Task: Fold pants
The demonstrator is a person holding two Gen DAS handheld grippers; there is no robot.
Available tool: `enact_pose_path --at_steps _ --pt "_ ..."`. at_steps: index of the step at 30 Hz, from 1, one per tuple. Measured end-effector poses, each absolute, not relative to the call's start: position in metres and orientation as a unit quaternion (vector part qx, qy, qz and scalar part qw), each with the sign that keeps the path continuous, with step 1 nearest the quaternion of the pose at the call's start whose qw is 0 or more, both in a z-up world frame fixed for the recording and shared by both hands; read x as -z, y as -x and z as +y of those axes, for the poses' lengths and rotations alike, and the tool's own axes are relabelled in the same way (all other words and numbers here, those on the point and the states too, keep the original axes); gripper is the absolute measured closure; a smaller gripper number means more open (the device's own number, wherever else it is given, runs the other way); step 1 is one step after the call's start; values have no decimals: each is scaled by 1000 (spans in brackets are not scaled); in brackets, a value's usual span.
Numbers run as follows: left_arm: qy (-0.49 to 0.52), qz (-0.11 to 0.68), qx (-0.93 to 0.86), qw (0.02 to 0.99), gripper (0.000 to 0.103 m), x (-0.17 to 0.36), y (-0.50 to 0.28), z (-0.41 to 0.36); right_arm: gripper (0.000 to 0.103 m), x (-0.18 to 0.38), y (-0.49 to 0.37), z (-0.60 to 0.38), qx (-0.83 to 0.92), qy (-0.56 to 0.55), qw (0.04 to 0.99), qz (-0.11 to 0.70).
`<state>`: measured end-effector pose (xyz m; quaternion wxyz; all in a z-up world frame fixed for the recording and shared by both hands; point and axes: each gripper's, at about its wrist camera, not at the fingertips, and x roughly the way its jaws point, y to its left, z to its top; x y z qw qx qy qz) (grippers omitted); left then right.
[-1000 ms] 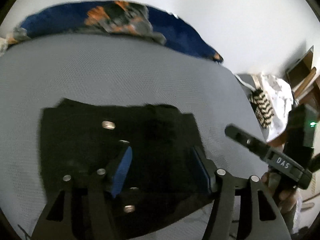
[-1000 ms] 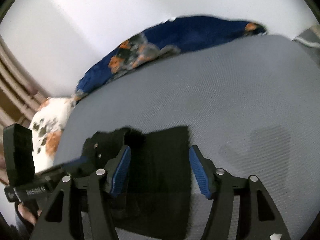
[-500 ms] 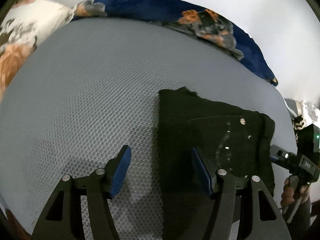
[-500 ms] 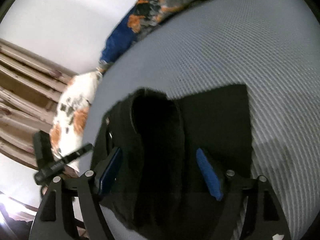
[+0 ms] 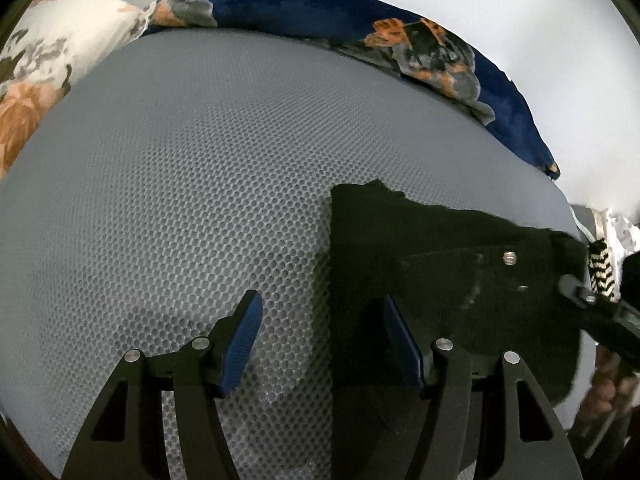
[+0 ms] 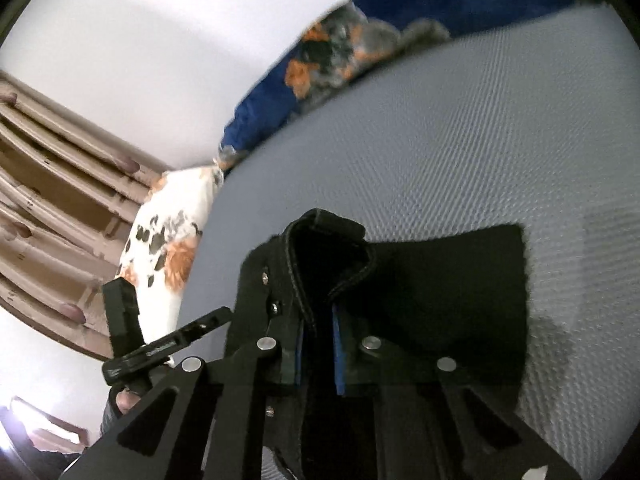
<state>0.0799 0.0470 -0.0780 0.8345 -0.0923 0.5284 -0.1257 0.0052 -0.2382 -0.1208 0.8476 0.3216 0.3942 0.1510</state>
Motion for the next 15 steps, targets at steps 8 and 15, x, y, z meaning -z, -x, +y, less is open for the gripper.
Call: enact_pose_path --at_steps 8,15 --pt "62 515 146 842 40 73 -85 20 90 166 4 -284 -49 -336 840 423" --pt "-4 522 150 840 39 102 -89 -6 74 163 1 -276 -29 -303 843 443"
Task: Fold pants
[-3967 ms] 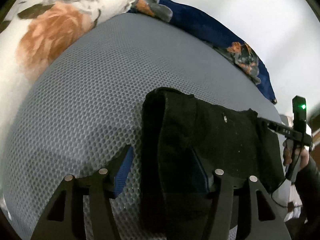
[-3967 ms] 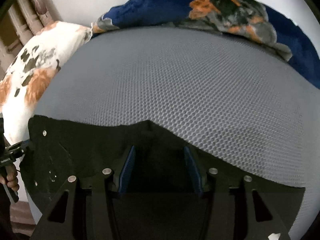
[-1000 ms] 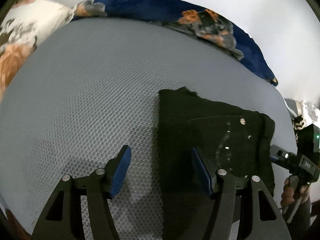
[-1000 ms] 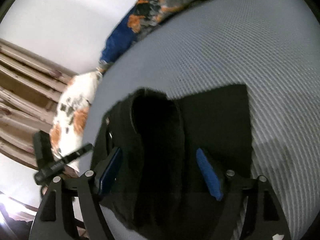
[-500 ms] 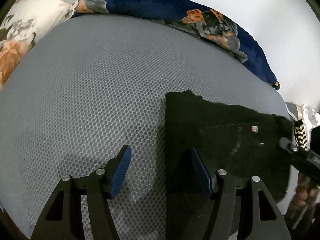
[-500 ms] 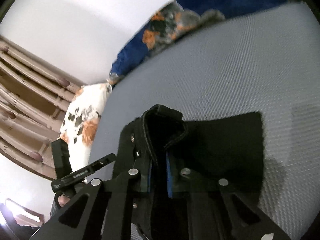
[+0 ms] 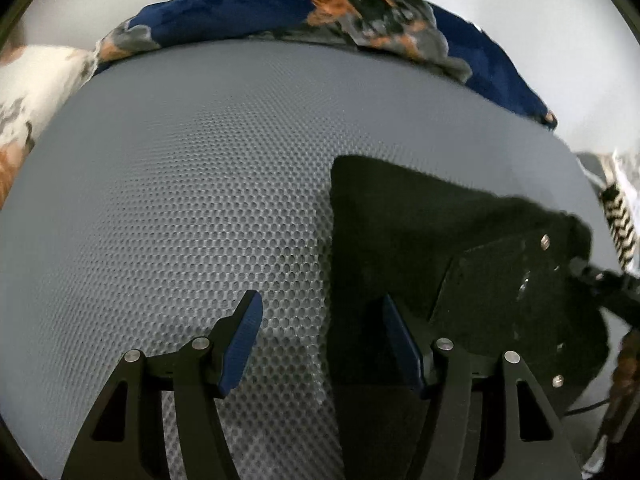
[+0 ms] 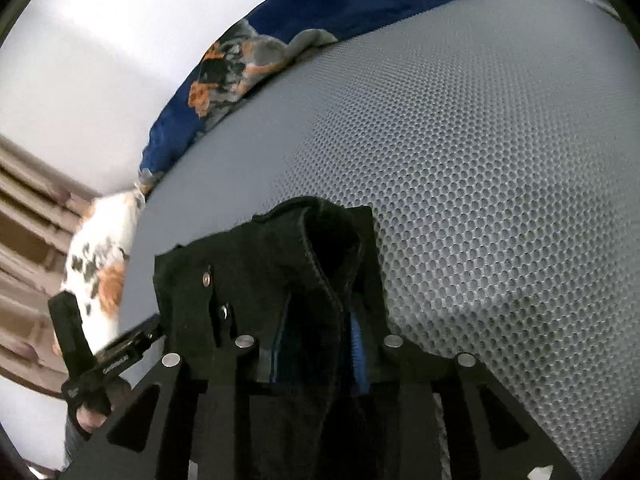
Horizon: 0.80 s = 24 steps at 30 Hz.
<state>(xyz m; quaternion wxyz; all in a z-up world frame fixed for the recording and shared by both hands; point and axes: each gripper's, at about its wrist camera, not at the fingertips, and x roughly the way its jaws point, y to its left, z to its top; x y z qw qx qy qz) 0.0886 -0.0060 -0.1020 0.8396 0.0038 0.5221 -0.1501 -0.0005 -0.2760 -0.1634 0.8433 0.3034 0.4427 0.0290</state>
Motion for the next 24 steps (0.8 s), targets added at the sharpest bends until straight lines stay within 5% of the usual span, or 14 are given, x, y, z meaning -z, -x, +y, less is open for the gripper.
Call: enact_pose_path --at_steps 12,16,24 --pt "-23 536 172 826 39 100 -53 -8 72 147 60 -261 -34 -269 842 465" --pt "-27 537 178 824 39 101 -36 -8 92 145 72 -253 -37 -246 847 470" --pt "-45 531 191 824 39 107 -14 -13 94 156 77 -250 -14 -228 843 487"
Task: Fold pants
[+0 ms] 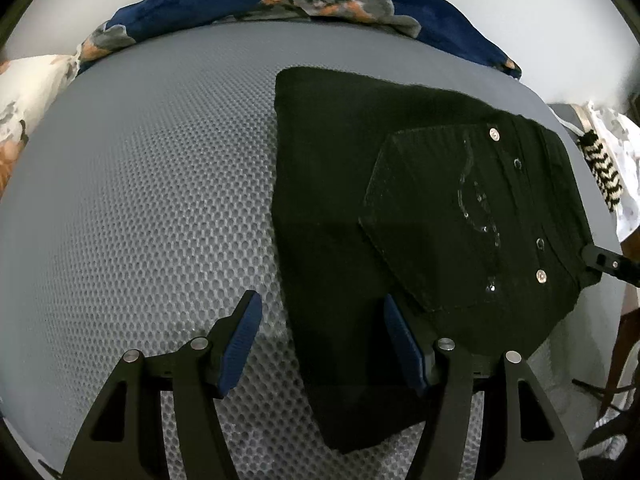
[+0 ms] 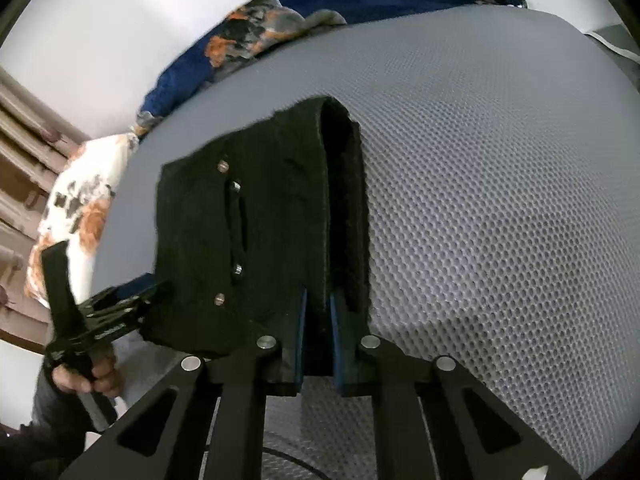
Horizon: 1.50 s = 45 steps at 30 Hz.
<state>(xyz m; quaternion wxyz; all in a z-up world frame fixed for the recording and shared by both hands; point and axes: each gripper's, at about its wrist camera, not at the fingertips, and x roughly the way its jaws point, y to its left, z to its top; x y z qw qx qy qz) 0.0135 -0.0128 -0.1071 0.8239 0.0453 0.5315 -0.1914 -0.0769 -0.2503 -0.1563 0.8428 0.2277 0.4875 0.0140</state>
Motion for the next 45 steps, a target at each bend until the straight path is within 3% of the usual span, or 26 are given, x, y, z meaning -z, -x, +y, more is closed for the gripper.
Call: enact_pose_path --at_steps 9,25,35,45 --pt "-55 522 191 829 39 108 -16 -16 92 157 74 -248 -2 -236 841 487" --pt "-75 517 186 832 39 103 -11 -19 49 144 56 -247 30 -185 847 497" --pt "-62 502 171 846 35 97 -25 0 42 160 30 -267 -24 -237 832 502" --pt "90 558 199 801 35 111 -54 40 41 179 15 -291 -109 -289 809 500"
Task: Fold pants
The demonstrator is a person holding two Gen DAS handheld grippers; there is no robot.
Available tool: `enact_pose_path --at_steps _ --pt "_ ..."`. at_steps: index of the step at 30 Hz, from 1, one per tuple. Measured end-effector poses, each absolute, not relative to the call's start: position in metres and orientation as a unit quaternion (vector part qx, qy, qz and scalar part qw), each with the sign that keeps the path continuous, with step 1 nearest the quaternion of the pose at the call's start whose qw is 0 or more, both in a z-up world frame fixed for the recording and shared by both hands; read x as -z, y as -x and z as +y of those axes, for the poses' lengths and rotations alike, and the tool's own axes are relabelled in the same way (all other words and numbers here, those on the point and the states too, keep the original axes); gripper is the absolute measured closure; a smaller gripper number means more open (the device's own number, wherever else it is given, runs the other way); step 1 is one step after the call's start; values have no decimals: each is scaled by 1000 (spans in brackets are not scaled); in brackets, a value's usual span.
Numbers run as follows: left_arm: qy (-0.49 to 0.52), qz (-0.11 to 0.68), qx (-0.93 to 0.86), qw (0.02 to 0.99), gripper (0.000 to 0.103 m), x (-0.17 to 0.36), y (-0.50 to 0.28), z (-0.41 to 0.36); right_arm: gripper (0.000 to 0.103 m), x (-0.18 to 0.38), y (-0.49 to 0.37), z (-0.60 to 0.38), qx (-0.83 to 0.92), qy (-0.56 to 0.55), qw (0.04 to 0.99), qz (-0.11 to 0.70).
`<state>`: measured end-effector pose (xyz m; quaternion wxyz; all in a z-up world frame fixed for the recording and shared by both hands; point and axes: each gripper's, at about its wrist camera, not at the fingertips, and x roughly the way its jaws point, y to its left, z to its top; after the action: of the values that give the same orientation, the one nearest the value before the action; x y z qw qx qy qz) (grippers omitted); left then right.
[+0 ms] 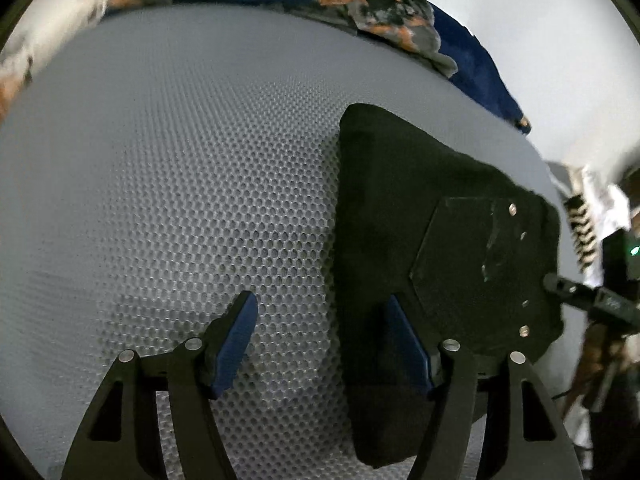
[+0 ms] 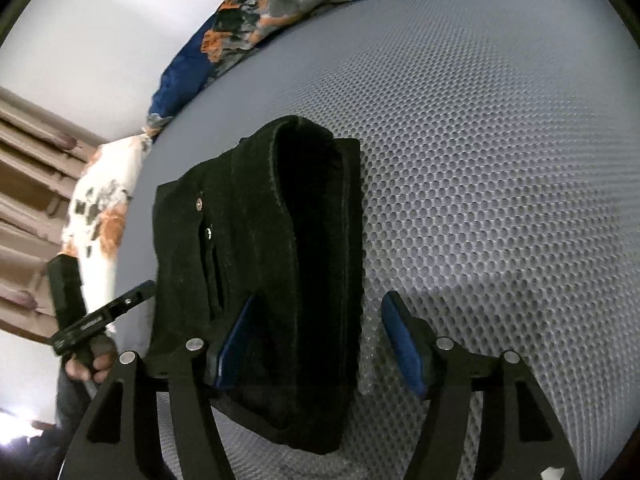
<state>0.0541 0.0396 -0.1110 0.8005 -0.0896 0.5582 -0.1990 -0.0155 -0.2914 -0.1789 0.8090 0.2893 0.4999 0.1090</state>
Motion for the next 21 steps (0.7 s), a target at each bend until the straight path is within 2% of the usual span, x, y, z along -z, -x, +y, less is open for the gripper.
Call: enact_pose_path --at_steps 10,15,16,21 --pt "114 574 253 771 35 117 -71 26 40 188 10 -309 -173 -323 787 496" --pt "120 573 292 756 35 119 -68 13 48 197 9 -318 -199 -353 774 486" --pt "121 571 296 757 35 119 -68 10 55 199 7 -318 -208 -358 768 488" --pt "125 566 306 755 35 119 -75 3 59 206 -2 -314 -234 -374 757 482"
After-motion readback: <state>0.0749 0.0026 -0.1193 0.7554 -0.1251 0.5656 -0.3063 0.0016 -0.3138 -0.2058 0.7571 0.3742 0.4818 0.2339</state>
